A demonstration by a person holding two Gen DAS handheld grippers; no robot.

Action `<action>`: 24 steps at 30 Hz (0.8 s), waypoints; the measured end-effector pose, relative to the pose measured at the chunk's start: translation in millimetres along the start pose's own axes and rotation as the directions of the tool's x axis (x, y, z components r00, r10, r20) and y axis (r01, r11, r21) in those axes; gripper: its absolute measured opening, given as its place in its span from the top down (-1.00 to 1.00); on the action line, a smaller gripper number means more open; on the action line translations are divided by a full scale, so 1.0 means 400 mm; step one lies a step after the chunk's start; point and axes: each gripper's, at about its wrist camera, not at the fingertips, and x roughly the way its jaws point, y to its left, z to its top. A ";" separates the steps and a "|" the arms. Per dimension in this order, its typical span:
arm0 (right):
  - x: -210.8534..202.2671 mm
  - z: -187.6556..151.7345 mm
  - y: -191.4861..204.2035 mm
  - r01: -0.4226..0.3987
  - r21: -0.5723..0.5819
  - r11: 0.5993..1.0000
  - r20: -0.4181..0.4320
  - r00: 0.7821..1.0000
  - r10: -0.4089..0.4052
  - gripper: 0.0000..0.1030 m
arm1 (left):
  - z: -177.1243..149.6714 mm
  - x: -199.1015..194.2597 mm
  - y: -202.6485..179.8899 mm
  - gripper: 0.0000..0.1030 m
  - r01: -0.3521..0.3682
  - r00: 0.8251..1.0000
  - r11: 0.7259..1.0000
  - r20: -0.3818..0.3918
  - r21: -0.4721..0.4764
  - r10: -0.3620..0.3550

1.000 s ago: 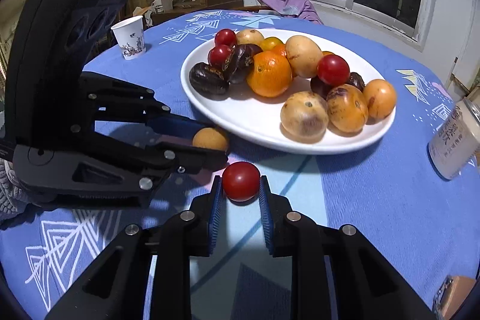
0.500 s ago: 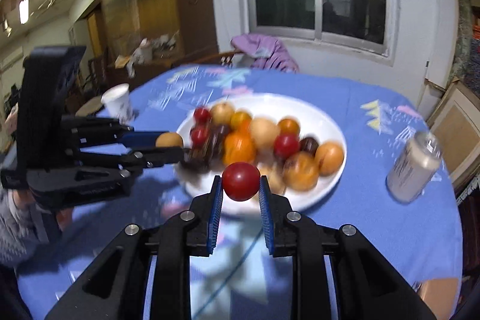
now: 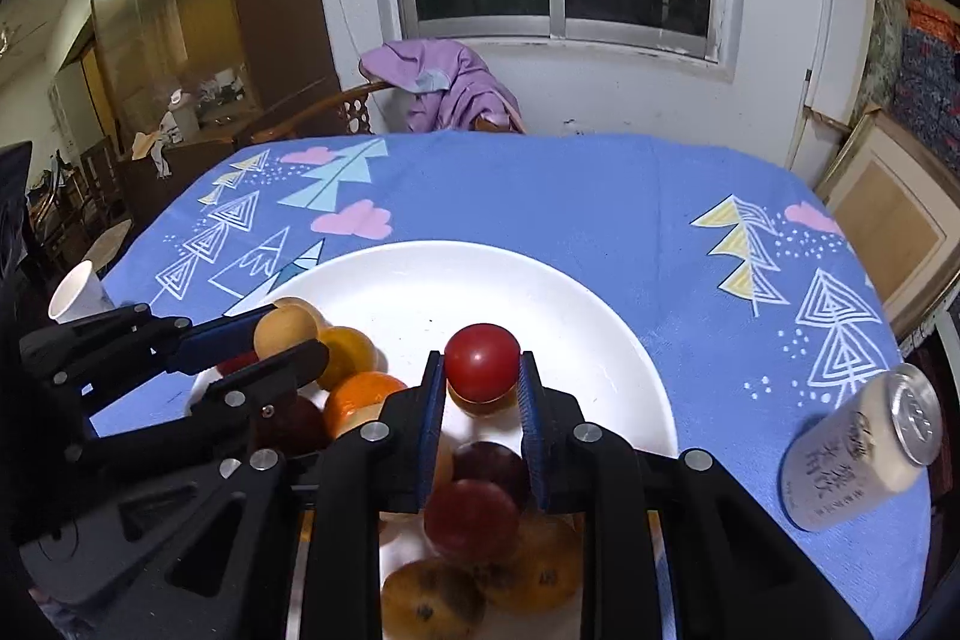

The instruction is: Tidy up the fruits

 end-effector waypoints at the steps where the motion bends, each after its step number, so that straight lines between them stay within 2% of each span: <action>1: 0.011 0.000 -0.001 -0.004 0.003 1.000 -0.006 1.000 0.004 0.52 | -0.005 0.009 0.002 0.49 -0.001 1.000 1.000 -0.003 -0.003 0.001; 7: 0.031 -0.014 0.009 0.002 -0.013 1.000 -0.015 1.000 -0.002 0.45 | -0.015 0.041 0.008 0.47 -0.023 1.000 1.000 -0.009 -0.017 0.023; 8: 0.031 -0.014 0.007 0.005 -0.011 1.000 -0.012 1.000 -0.005 0.43 | -0.016 0.040 0.008 0.35 -0.031 1.000 0.999 -0.003 -0.018 0.031; 10: 0.028 -0.015 0.001 0.006 0.001 1.000 -0.010 1.000 -0.006 0.34 | -0.021 0.033 0.008 0.21 -0.060 0.998 0.998 0.011 -0.018 0.061; 14: 0.005 -0.021 -0.011 0.005 0.024 1.000 0.004 1.000 -0.005 0.20 | -0.030 0.007 0.016 -0.04 -0.074 0.997 0.997 0.029 -0.035 0.075; 18: -0.060 -0.041 -0.008 0.005 0.031 1.000 0.050 0.999 -0.007 0.11 | -0.047 -0.055 0.009 -0.31 -0.116 0.990 0.993 0.074 -0.036 0.119; 20: -0.102 -0.058 -0.003 0.010 0.030 1.000 0.079 0.997 -0.013 0.04 | -0.061 -0.100 0.002 -0.51 -0.143 0.984 0.989 0.101 -0.038 0.146; 24: -0.204 -0.122 0.000 0.012 0.068 0.998 0.134 0.991 -0.021 -0.48 | -0.111 -0.191 -0.008 -0.85 -0.164 0.977 0.985 0.132 -0.054 0.170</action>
